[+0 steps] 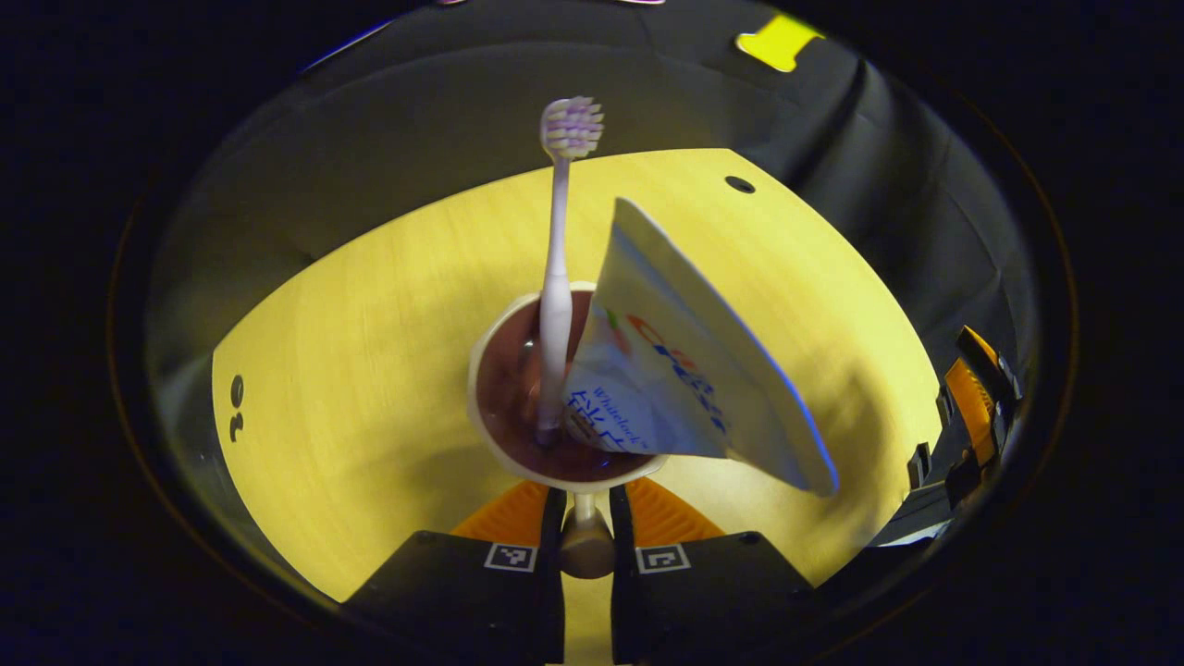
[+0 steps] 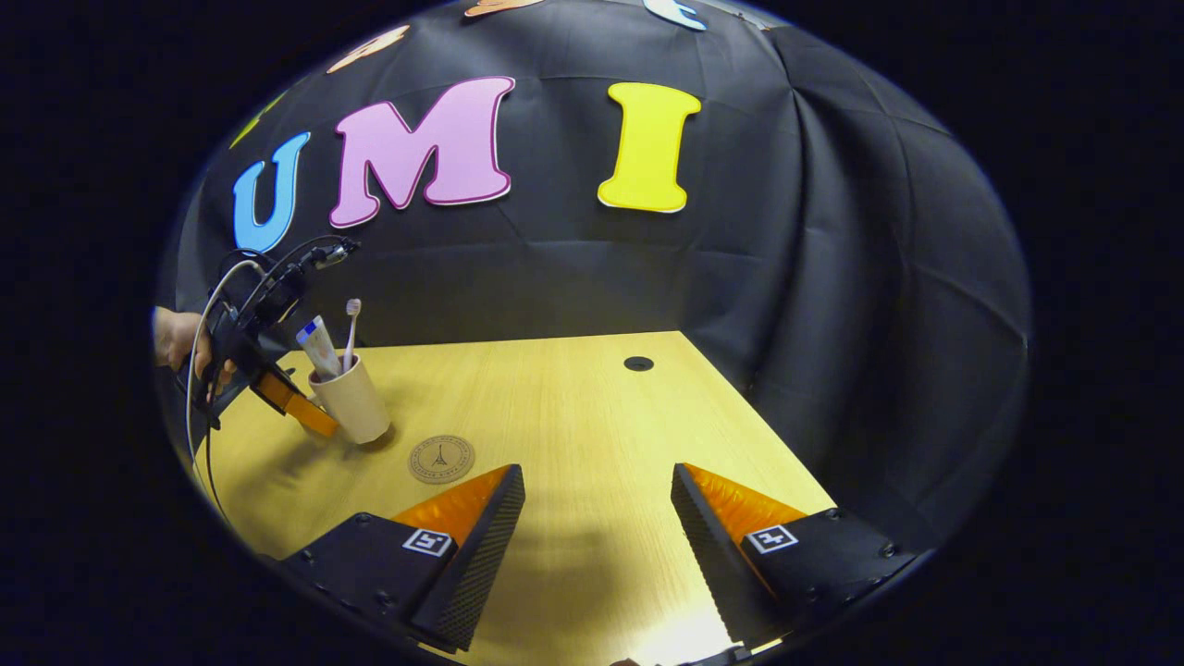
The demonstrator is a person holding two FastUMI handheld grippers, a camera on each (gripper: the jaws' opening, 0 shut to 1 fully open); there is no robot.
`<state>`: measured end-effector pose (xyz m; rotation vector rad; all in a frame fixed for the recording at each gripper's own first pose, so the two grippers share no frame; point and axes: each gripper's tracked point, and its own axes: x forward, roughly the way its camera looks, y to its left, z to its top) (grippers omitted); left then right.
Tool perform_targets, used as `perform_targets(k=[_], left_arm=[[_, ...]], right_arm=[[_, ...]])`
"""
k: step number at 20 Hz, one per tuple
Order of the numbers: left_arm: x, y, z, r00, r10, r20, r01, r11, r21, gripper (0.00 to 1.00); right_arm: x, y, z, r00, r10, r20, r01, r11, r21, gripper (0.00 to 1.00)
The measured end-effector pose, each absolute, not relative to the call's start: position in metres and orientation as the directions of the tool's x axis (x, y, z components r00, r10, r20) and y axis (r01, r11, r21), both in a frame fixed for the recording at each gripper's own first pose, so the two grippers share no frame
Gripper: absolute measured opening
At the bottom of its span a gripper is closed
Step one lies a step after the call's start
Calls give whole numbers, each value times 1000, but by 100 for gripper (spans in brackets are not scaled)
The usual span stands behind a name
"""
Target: Put the toothbrush and toothpaste on the desktop into the cup, then pick up the cup and place it on the coaster on the desktop.
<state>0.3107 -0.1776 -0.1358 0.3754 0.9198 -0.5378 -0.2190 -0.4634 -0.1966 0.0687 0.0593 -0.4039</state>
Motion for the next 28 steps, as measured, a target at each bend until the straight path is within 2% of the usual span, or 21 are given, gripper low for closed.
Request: perform_targets(k=[1, 4, 5, 6, 8, 9, 12, 13, 24, 27, 28], left_arm=[[309, -185, -135, 484, -283, -828, 597, 799, 76, 24], [306, -208, -138, 470, -294, -832, 624, 777, 77, 24], [304, -214, -139, 464, -298, -834, 630, 773, 74, 29], [303, -221, -141, 457, -303, -836, 634, 771, 67, 24], [302, -233, -144, 445, -313, -839, 648, 759, 61, 24], [301, -237, -146, 443, -312, -841, 655, 752, 66, 19], [300, -253, -153, 434, -305, -848, 676, 733, 82, 29], [300, -256, -155, 428, -305, -851, 681, 728, 82, 24], [302, -268, -171, 427, -267, -864, 674, 731, 107, 27], [294, -270, -165, 441, -268, -857, 669, 734, 115, 31], [292, -270, -162, 452, -274, -849, 668, 734, 119, 39]], right_arm=[[-222, -467, -197, 914, -399, -70, 403, 914, 56, 98], [-236, -476, -200, 903, -425, -70, 429, 901, 63, 98], [-242, -479, -201, 898, -434, -69, 438, 896, 67, 98], [-245, -482, -203, 893, -444, -71, 449, 891, 69, 98], [-253, -486, -209, 885, -459, -78, 465, 882, 78, 98], [-256, -487, -210, 882, -464, -83, 470, 879, 84, 98], [-264, -491, -215, 874, -477, -87, 484, 870, 95, 98], [-267, -491, -215, 873, -479, -88, 486, 868, 97, 98], [-279, -486, -231, 883, -458, -106, 468, 876, 117, 98], [-283, -483, -232, 887, -450, -105, 461, 880, 116, 98], [-284, -482, -231, 888, -448, -102, 458, 882, 114, 98]])
